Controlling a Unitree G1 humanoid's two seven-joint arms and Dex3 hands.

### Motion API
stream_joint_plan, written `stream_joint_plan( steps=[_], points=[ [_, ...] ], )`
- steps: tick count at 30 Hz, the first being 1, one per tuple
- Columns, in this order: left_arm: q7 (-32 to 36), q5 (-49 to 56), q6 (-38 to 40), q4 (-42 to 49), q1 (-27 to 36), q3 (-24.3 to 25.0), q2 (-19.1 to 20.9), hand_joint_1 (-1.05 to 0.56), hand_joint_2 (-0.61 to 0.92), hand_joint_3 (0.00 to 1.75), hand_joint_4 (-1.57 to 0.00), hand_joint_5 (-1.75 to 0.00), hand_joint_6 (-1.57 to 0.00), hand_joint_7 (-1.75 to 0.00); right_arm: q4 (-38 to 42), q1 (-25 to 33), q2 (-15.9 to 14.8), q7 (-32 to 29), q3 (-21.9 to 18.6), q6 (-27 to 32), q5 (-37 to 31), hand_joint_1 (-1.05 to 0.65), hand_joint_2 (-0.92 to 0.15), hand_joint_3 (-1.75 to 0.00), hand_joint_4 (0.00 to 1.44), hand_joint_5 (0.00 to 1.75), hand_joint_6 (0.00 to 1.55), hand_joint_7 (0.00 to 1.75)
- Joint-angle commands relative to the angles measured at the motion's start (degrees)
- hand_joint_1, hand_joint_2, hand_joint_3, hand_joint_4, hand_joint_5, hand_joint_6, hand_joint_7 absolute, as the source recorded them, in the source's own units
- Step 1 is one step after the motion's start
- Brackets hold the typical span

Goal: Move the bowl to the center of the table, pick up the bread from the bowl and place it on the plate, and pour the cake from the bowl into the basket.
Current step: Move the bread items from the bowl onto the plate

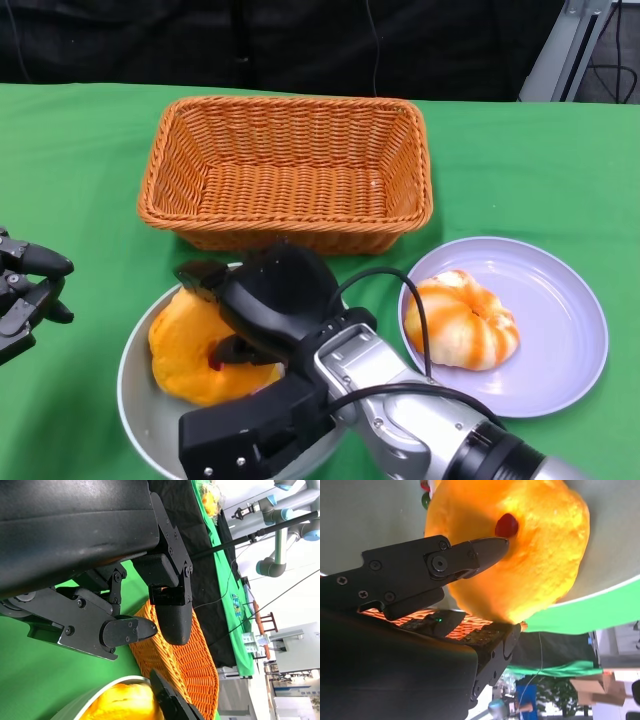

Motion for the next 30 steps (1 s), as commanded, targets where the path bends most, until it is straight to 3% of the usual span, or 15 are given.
stream_joint_plan(
  steps=[1, 17, 19, 21, 24, 30],
  points=[
    [0.4, 0.4, -0.9, 0.6, 0.1, 0.4, 1.0, -0.11, 0.83, 0.51, -0.82, -1.25, -0.9, -0.89, 1.6, -1.2, 0.9, 0.7, 0.6, 0.6, 0.1, -0.76, -0.92, -0.08, 0.46, 0.02, 0.37, 0.01],
    [0.3, 0.5, -0.7, 0.5, -0.1, 0.4, 0.6, -0.11, 0.8, 0.53, -0.84, -1.26, -0.92, -0.85, 11.6, -4.4, 3.0, -6.5, 3.2, 1.2, -1.0, -0.74, -0.92, -0.07, 0.52, 0.04, 0.38, 0.01],
    [0.2, 0.3, -0.6, 0.4, -0.1, 0.4, 0.5, -0.1, 0.79, 0.53, -0.84, -1.26, -0.92, -0.85, 12.2, -4.7, 2.8, -7.3, 3.5, 0.8, -0.9, -0.66, -0.91, -0.04, 0.64, 0.1, 0.44, 0.03],
    [0.2, 0.3, -0.6, 0.4, -0.1, 0.4, 0.6, -0.1, 0.79, 0.54, -0.84, -1.26, -0.92, -0.85, 12.6, -4.8, 2.8, -8.1, 3.6, 0.3, -0.6, -0.63, -0.91, -0.03, 0.67, 0.12, 0.46, 0.03],
    [0.3, 0.4, -0.5, 0.3, -0.1, 0.4, 0.6, -0.09, 0.8, 0.55, -0.83, -1.26, -0.92, -0.85, 12.5, -4.5, 2.4, -10.0, 3.1, -2.0, 0.5, -0.44, -0.89, -0.01, 0.8, 0.19, 0.66, 0.1],
    [0.6, 0.8, -1.1, 0.7, -0.2, 0.5, 0.7, -0.09, 0.78, 0.57, -0.84, -1.27, -0.92, -0.84, 12.4, -4.5, 1.4, -12.6, 2.0, -6.6, 2.7, -0.34, -0.89, 0.0, 0.94, 0.27, 0.83, 0.13]
  ],
)
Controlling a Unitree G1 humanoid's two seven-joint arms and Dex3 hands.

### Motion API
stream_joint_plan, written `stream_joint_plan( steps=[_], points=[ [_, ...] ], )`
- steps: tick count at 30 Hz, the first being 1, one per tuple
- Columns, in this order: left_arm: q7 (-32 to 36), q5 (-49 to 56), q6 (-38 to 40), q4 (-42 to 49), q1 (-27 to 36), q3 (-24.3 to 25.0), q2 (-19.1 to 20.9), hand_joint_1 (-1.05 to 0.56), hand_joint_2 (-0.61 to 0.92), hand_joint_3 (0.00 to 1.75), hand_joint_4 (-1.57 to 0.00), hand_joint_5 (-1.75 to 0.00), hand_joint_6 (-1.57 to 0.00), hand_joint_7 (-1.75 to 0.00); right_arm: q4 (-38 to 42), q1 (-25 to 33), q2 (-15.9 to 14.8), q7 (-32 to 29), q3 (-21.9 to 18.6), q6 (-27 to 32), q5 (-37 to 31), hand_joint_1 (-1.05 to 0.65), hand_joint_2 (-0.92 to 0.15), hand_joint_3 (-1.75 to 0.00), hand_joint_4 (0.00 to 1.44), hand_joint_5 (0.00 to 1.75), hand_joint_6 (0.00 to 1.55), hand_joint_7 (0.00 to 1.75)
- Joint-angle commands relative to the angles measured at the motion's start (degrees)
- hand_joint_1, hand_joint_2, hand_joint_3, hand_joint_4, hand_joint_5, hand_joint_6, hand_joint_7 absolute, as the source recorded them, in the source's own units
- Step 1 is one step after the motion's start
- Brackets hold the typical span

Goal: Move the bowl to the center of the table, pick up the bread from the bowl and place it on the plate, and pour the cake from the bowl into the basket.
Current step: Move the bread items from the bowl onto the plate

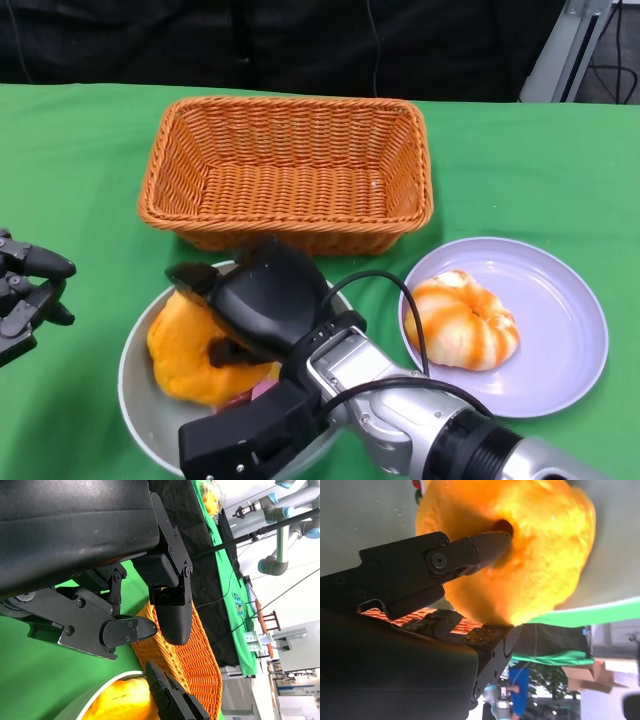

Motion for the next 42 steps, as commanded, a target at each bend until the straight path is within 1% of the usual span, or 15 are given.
stream_joint_plan(
  steps=[1, 4, 7, 9, 13, 14, 16, 20, 24, 27, 30, 33, 36, 39, 42],
  points=[
    [0.5, 0.0, -1.0, 0.6, -0.2, 0.4, 0.8, -0.09, 0.78, 0.57, -0.84, -1.26, -0.92, -0.84, 1.2, -0.3, -0.6, -1.8, -0.9, -2.8, 1.4, -0.34, -0.9, 0.0, 0.96, 0.28, 0.87, 0.13],
    [0.5, -0.1, -1.2, 0.8, -0.3, 0.4, 0.8, -0.1, 0.78, 0.57, -0.85, -1.26, -0.93, -0.82, 1.8, -0.4, -0.5, -4.2, -2.4, -5.4, 2.7, -0.35, -0.91, 0.0, 1.0, 0.32, 0.99, 0.13],
    [0.4, -0.2, -0.9, 0.8, -0.3, 0.4, 0.8, -0.1, 0.78, 0.57, -0.85, -1.25, -0.94, -0.81, 2.0, -0.5, -0.5, -4.7, -3.4, -6.7, 3.9, -0.37, -0.92, -0.02, 0.91, 0.53, 1.05, 0.07],
    [0.4, -0.2, -0.9, 0.9, -0.3, 0.4, 0.8, -0.1, 0.78, 0.56, -0.85, -1.25, -0.94, -0.81, 1.5, -0.6, -0.8, -4.5, -4.0, -7.4, 4.4, -0.4, -0.92, -0.02, 0.88, 0.55, 1.05, 0.06],
    [0.3, -0.4, -0.9, 1.1, -0.4, 0.5, 0.8, -0.1, 0.78, 0.56, -0.86, -1.25, -0.94, -0.81, 0.7, -0.8, -1.3, -4.5, -5.5, -8.4, 5.2, -0.42, -0.92, -0.03, 0.88, 0.58, 1.07, 0.06],
    [0.3, -0.4, -0.7, 1.1, -0.4, 0.5, 0.9, -0.1, 0.78, 0.56, -0.86, -1.25, -0.94, -0.81, 0.5, -0.8, -1.4, -4.4, -5.8, -8.5, 5.5, -0.41, -0.92, -0.02, 0.84, 0.69, 1.08, 0.05],
    [0.4, -0.5, -0.4, 1.0, -0.4, 0.5, 0.9, -0.1, 0.79, 0.55, -0.86, -1.24, -0.93, -0.81, 0.0, -0.9, -1.6, -4.0, -6.4, -8.7, 6.0, -0.4, -0.92, -0.01, 0.8, 0.79, 1.08, 0.05],
    [0.3, -0.5, -0.5, 1.2, -0.5, 0.5, 0.9, -0.09, 0.79, 0.54, -0.85, -1.25, -0.93, -0.81, -2.4, -0.5, -2.4, -2.1, -8.3, -9.4, 7.6, -0.37, -0.91, 0.0, 0.79, 0.85, 1.09, 0.04],
    [0.6, -0.4, -0.2, 1.0, -0.4, 0.5, 0.9, -0.1, 0.79, 0.53, -0.85, -1.25, -0.93, -0.8, -4.2, 0.1, -3.0, -0.2, -10.1, -10.9, 10.0, -0.33, -0.91, 0.0, 0.69, 1.17, 1.12, 0.05],
    [0.6, 0.0, -0.8, 1.4, -0.5, 0.5, 1.1, -0.08, 0.79, 0.52, -0.85, -1.25, -0.93, -0.8, -6.8, 0.9, -3.6, 2.4, -11.7, -11.4, 12.2, -0.35, -0.92, -0.03, 0.7, 1.09, 1.11, 0.05],
    [0.8, 0.3, -0.8, 1.5, -0.5, 0.4, 1.2, -0.1, 0.79, 0.52, -0.85, -1.23, -0.93, -0.8, -9.1, 2.1, -3.7, 4.9, -13.5, -11.8, 15.2, -0.35, -0.91, -0.01, 0.74, 1.05, 1.13, 0.05],
    [0.7, 0.3, -0.9, 1.6, -0.6, 0.5, 1.2, -0.1, 0.79, 0.51, -0.85, -1.23, -0.93, -0.79, -11.9, 3.3, -4.0, 7.5, -15.2, -11.8, 17.7, -0.32, -0.89, 0.0, 0.74, 1.16, 1.16, 0.05],
    [0.8, 0.3, -0.7, 1.8, -0.7, 0.5, 1.2, -0.1, 0.79, 0.51, -0.84, -1.24, -0.93, -0.8, -13.4, 4.0, -4.7, 8.4, -15.9, -11.8, 17.9, -0.3, -0.89, 0.0, 0.74, 1.22, 1.16, 0.04],
    [0.7, 0.1, -0.6, 1.7, -0.6, 0.5, 1.2, -0.09, 0.79, 0.51, -0.84, -1.25, -0.93, -0.8, -13.6, 4.2, -5.4, 8.5, -16.3, -11.7, 17.6, -0.3, -0.9, 0.0, 0.7, 1.33, 1.17, 0.03],
    [0.6, 0.1, -0.7, 1.6, -0.6, 0.5, 1.2, -0.08, 0.79, 0.52, -0.84, -1.26, -0.93, -0.81, -14.5, 4.6, -5.9, 8.9, -16.9, -10.7, 17.8, -0.29, -0.9, 0.0, 0.7, 1.32, 1.17, 0.02]
  ],
)
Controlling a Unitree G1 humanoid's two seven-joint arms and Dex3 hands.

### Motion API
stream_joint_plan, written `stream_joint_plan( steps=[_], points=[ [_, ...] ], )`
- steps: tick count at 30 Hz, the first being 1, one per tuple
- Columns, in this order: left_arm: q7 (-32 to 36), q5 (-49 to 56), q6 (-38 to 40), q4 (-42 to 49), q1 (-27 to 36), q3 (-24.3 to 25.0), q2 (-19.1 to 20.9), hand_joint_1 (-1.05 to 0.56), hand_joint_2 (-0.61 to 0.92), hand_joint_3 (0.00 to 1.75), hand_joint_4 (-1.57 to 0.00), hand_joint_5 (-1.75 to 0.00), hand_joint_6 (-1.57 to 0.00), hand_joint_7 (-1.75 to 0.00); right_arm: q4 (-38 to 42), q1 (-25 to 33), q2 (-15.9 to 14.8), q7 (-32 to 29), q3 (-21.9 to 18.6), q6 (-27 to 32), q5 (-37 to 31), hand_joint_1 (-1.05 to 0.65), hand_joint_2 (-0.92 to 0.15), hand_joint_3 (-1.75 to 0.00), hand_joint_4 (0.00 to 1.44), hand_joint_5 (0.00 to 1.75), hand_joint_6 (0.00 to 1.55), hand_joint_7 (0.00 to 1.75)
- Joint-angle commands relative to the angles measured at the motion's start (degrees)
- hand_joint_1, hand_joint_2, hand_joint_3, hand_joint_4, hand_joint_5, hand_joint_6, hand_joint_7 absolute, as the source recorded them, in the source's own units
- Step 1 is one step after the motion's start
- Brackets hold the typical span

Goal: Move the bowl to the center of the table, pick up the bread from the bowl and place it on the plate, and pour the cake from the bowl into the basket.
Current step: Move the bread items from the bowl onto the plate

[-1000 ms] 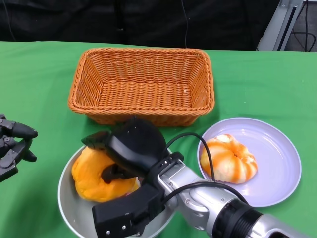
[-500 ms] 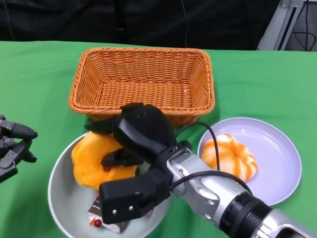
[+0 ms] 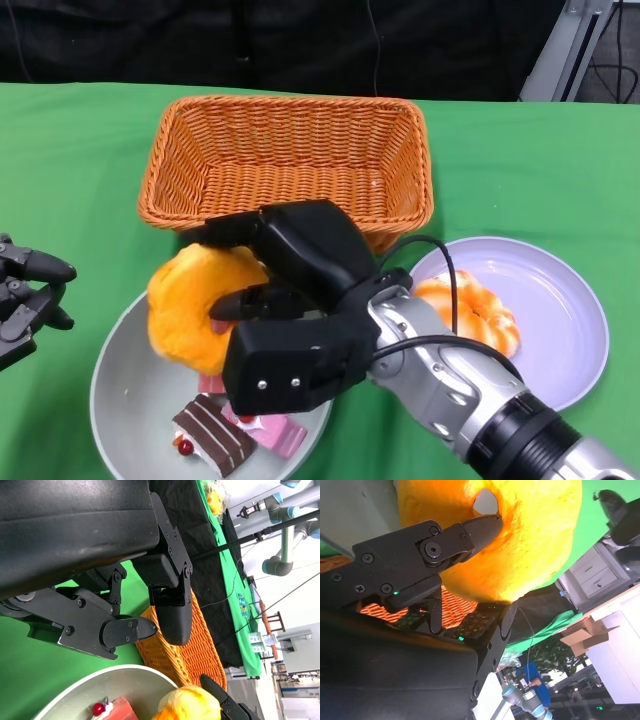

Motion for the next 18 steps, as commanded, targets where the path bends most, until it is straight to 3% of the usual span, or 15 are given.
stream_joint_plan(
  steps=[1, 4, 11, 18],
  points=[
    [0.6, 0.0, -0.2, 0.3, -0.5, 0.5, 1.3, -0.08, 0.79, 0.52, -0.83, -1.26, -0.93, -0.81, -2.6, 0.7, -1.0, 1.1, -1.8, 1.3, 1.0, -0.29, -0.9, 0.0, 0.7, 1.29, 1.17, 0.02],
    [0.6, -0.1, -0.1, 0.4, -0.5, 0.5, 1.2, -0.09, 0.77, 0.53, -0.83, -1.27, -0.92, -0.83, -5.5, 1.6, -1.1, 3.8, -3.6, 2.9, 2.9, -0.29, -0.91, 0.0, 0.72, 1.19, 1.17, 0.02],
    [0.3, -0.1, -0.8, 1.3, -0.9, 0.6, 1.3, -0.08, 0.76, 0.57, -0.85, -1.27, -0.92, -0.84, -12.6, 3.0, -1.4, 11.1, -7.4, 7.5, 7.7, -0.29, -0.92, 0.0, 0.75, 1.15, 1.17, 0.02],
    [0.5, 0.2, -0.7, 2.2, -1.4, 0.5, 1.5, -0.08, 0.75, 0.59, -0.85, -1.26, -0.92, -0.83, -15.8, 3.7, -1.7, 14.5, -10.4, 10.6, 11.2, -0.26, -0.91, 0.0, 0.8, 1.3, 1.19, 0.03]
  ],
)
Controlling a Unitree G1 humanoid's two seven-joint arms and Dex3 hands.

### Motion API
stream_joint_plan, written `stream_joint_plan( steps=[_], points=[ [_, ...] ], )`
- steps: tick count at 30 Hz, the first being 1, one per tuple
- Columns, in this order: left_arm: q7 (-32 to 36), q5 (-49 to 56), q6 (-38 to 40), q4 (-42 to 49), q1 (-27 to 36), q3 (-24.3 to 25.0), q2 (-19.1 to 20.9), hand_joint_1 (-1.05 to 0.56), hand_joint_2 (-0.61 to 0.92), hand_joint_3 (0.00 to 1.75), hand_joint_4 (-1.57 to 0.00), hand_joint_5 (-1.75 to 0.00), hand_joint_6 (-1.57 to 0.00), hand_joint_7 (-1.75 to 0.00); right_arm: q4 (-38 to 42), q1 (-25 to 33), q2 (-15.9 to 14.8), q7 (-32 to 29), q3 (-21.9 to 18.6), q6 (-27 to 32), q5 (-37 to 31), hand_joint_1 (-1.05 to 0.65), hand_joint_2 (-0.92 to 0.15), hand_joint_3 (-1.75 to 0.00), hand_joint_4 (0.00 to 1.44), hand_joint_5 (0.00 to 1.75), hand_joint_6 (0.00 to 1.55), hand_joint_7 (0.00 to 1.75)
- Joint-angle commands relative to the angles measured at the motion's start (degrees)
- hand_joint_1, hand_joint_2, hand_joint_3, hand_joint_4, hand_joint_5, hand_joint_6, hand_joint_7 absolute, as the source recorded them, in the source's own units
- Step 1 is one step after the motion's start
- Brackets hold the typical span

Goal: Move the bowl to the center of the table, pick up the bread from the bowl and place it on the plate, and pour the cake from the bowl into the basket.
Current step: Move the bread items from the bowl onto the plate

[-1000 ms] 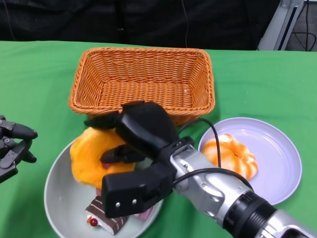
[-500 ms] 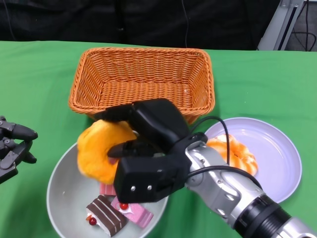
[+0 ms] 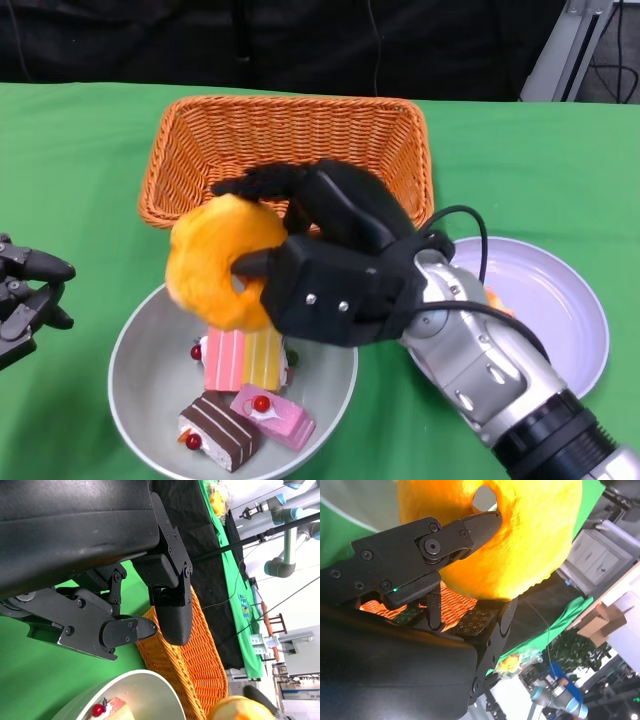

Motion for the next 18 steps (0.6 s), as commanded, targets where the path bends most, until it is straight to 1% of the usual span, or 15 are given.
stream_joint_plan(
  steps=[1, 7, 9, 12, 15, 18],
  points=[
    [0.6, 0.2, -0.6, 0.6, -0.5, 0.5, 1.4, -0.08, 0.75, 0.59, -0.85, -1.26, -0.92, -0.84, -1.5, 0.9, -0.5, 1.5, -2.1, 1.7, 2.6, -0.26, -0.91, 0.0, 0.8, 1.31, 1.2, 0.03],
    [0.7, 0.2, -0.5, 0.5, -0.4, 0.5, 1.3, -0.07, 0.74, 0.6, -0.85, -1.26, -0.92, -0.84, -2.9, 1.4, -0.9, 3.5, -3.4, 3.3, 4.7, -0.26, -0.92, 0.0, 0.8, 1.36, 1.2, 0.04],
    [0.6, 0.1, -0.5, 0.5, -0.4, 0.5, 1.2, -0.07, 0.74, 0.6, -0.85, -1.26, -0.92, -0.84, -3.6, 1.7, -1.1, 4.4, -4.3, 3.8, 5.9, -0.27, -0.92, -0.01, 0.77, 1.34, 1.19, 0.04],
    [0.6, 0.2, -0.7, 0.5, -0.4, 0.4, 1.1, -0.07, 0.74, 0.6, -0.84, -1.27, -0.92, -0.85, -4.3, 1.9, -1.4, 5.0, -4.9, 3.9, 7.1, -0.27, -0.92, 0.0, 0.77, 1.36, 1.19, 0.04],
    [0.5, 0.1, -0.7, 0.5, -0.4, 0.4, 1.1, -0.07, 0.74, 0.6, -0.84, -1.27, -0.92, -0.85, -7.7, 2.8, -2.6, 6.7, -5.9, 6.4, 7.5, -0.27, -0.92, -0.02, 0.78, 1.4, 1.19, 0.04],
    [0.5, 0.1, -0.8, 0.5, -0.4, 0.4, 1.1, -0.07, 0.74, 0.6, -0.84, -1.28, -0.92, -0.86, -8.7, 3.0, -2.9, 7.0, -5.7, 7.4, 7.8, -0.28, -0.92, -0.02, 0.78, 1.42, 1.19, 0.05]
  ],
)
